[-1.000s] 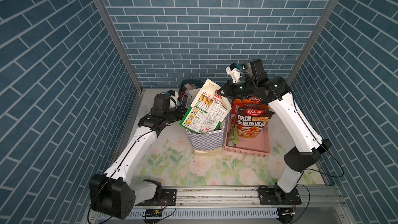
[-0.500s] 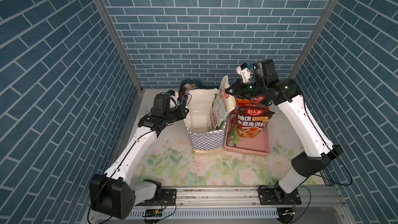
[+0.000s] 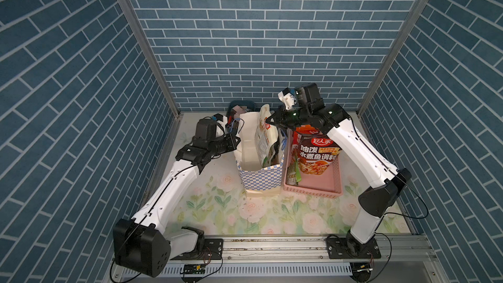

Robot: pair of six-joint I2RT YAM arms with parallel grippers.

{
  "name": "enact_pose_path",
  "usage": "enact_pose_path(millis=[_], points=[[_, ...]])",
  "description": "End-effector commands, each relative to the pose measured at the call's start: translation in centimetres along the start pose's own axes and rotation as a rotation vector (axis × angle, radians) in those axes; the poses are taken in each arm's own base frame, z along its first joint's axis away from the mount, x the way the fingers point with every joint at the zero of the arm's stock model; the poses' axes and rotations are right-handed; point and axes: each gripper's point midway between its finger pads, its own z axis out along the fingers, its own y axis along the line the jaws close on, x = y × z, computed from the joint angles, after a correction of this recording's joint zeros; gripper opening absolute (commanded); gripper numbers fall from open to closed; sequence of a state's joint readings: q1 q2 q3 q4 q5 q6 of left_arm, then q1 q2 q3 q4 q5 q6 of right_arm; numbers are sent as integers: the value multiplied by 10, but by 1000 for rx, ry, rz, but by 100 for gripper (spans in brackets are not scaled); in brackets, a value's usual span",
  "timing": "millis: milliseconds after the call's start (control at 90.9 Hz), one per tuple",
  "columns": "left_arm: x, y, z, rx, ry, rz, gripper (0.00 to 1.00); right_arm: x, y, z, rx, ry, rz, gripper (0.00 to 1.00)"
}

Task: Place the condiment packets inside the bag
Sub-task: Place the condiment packet in the paper bag.

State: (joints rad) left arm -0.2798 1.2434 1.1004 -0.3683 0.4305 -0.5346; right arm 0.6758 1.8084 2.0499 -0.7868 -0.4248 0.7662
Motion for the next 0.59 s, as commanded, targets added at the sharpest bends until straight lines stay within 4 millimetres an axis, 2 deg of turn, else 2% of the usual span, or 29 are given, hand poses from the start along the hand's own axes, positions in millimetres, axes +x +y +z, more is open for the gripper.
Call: enact_pose_path(millis=[0,110,583], points=[[8,2,6,-7,31,-5,0,-13,-14,3,91,-48,-92,0],[9,3,6,-11,33,-4,0,-13,-30,7,160,-53,-96,0],[9,4,8,-11,37,-5,0,-3,-69,48,211,-22,-88,0]])
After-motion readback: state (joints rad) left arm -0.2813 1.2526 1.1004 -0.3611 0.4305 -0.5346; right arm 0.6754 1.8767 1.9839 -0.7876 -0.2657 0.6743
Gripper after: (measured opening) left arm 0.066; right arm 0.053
